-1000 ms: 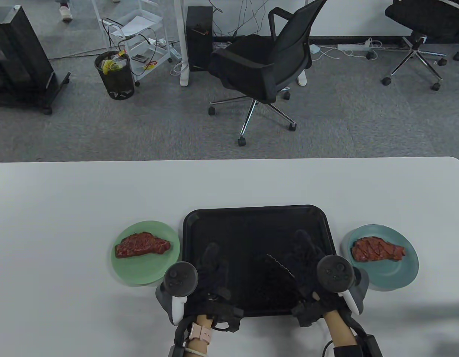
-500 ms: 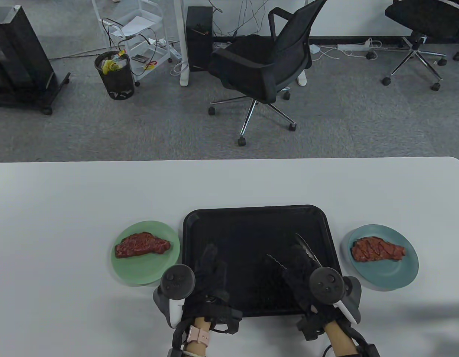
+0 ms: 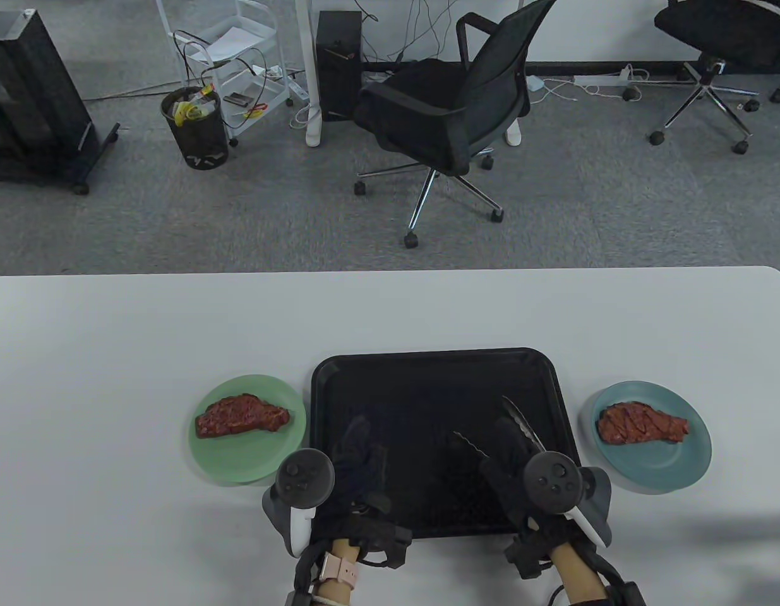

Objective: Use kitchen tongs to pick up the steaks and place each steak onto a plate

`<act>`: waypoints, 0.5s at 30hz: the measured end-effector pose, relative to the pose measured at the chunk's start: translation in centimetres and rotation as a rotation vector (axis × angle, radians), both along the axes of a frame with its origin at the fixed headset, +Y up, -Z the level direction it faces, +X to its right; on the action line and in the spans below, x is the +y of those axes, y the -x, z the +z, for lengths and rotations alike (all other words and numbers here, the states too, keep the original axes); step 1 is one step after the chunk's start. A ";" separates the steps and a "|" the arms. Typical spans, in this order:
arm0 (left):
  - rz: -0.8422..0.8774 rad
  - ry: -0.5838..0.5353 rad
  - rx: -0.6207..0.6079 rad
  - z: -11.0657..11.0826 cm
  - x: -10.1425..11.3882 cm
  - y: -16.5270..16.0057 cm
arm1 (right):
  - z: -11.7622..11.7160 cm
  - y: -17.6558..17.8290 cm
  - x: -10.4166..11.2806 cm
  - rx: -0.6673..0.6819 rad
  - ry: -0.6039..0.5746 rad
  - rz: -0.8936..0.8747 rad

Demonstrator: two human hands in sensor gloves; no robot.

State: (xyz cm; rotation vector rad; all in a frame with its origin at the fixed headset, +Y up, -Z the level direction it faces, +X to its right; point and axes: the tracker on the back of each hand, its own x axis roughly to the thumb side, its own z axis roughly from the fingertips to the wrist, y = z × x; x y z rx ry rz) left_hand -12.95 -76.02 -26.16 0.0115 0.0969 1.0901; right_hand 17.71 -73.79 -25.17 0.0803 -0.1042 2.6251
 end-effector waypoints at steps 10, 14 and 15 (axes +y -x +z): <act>-0.008 0.006 -0.004 -0.1 -0.2 0.0 | 0.0 0.2 -0.1 0.012 0.008 0.012; -0.014 0.010 -0.008 -0.1 -0.3 -0.1 | 0.0 0.2 -0.1 0.017 0.008 0.017; -0.015 0.010 -0.009 -0.1 -0.3 -0.1 | 0.1 0.3 -0.1 0.018 0.009 0.020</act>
